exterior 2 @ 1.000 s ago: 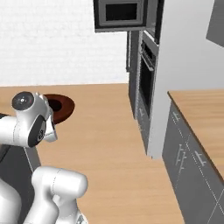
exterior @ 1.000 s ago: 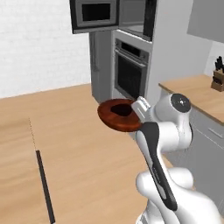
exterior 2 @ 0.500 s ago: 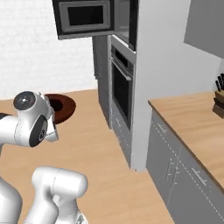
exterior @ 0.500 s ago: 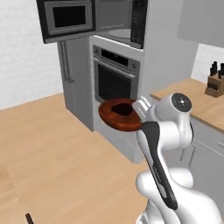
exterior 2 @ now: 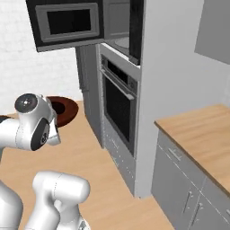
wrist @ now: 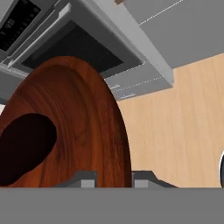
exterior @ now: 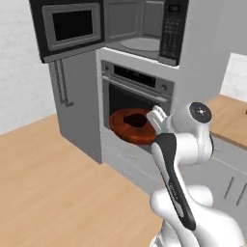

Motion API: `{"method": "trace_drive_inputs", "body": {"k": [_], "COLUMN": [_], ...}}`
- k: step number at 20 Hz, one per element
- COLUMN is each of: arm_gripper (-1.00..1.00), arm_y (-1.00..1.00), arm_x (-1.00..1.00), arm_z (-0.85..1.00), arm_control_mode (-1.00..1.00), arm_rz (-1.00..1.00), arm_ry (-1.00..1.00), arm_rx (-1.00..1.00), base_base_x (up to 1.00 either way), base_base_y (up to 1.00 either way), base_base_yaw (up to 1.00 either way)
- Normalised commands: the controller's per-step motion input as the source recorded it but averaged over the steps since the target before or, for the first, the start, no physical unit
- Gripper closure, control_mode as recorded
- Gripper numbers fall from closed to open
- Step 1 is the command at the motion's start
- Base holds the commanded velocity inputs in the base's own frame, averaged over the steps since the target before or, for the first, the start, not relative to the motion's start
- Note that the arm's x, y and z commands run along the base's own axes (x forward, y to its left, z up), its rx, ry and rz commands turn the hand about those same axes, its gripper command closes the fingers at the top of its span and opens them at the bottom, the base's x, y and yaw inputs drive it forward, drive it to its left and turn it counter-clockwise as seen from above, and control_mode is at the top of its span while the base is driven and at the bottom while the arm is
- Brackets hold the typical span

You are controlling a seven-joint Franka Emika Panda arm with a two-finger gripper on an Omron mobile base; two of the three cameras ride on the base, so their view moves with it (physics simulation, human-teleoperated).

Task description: Pick the avocado from the sink and place it in the bowl. Then pick the bowl and place it in the microwave. Then close the microwave door and press the start button.

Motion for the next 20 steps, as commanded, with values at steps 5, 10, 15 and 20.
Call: {"method": "trace_drive_inputs", "body": {"k": [5,10,15,20], "arm_gripper": [1.00,1.00,1.00,1.00], "arm_y": [0.00,0.00,0.00,0.00], "arm_x": [0.00,0.00,0.00,0.00], "arm_z": [0.00,0.00,0.00,0.00], "arm_control_mode": [1.00,1.00,1.00,1.00], "arm_rz": [0.00,0.00,0.00,0.00], "arm_ry": [0.00,0.00,0.00,0.00], "arm_rx": [0.00,0.00,0.00,0.00], "base_base_x": [0.80,0.43,0.08,0.08], "base_base_y": [0.45,0.35,0.33,0.36], "base_base_yaw": [-0.33,-0.39,-0.46,-0.45]}}
